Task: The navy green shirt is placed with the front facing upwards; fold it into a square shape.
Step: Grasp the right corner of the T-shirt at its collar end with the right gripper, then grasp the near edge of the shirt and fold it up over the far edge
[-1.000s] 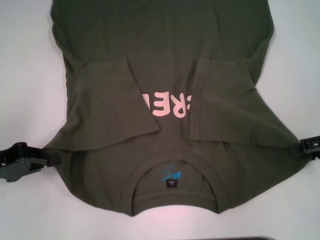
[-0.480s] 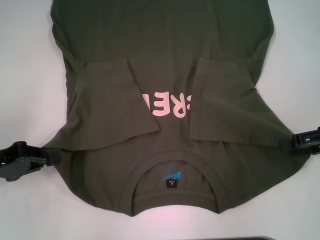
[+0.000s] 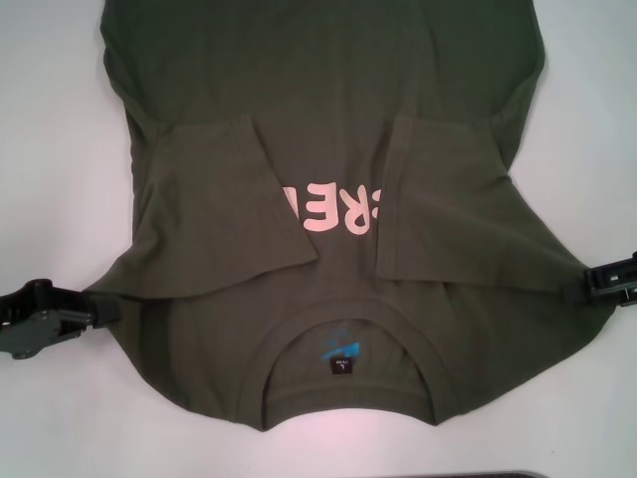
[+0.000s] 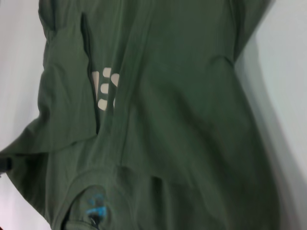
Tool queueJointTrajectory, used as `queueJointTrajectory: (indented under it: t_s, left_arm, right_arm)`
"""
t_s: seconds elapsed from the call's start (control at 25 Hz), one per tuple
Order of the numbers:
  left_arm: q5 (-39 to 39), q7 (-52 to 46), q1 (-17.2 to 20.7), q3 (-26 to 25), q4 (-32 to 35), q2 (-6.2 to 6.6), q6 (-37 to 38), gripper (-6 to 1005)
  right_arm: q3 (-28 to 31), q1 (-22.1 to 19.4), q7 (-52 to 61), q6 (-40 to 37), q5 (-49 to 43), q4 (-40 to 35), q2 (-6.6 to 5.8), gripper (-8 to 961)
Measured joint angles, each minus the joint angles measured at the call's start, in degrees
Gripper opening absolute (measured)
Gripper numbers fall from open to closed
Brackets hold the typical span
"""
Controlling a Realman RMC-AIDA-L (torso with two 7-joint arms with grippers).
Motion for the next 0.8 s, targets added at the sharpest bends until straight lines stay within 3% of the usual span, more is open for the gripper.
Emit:
queueJointTrajectory:
  t_s: [0.4,0.8]
  left_arm:
    - [0.18,-0.05,-0.04,-0.01,0.09,0.0,0.12,41]
    - [0.25,-0.09,-0.04,0.46,0.06,0.19,0.42,37]
  right_arm:
    - [-0.68,-0.01,0.62,0.18,-0.11,-0.16,-0.3,605]
    - [-1.42,0.03,0.96,-0.23,-0.11,-0.62,-0.6,134]
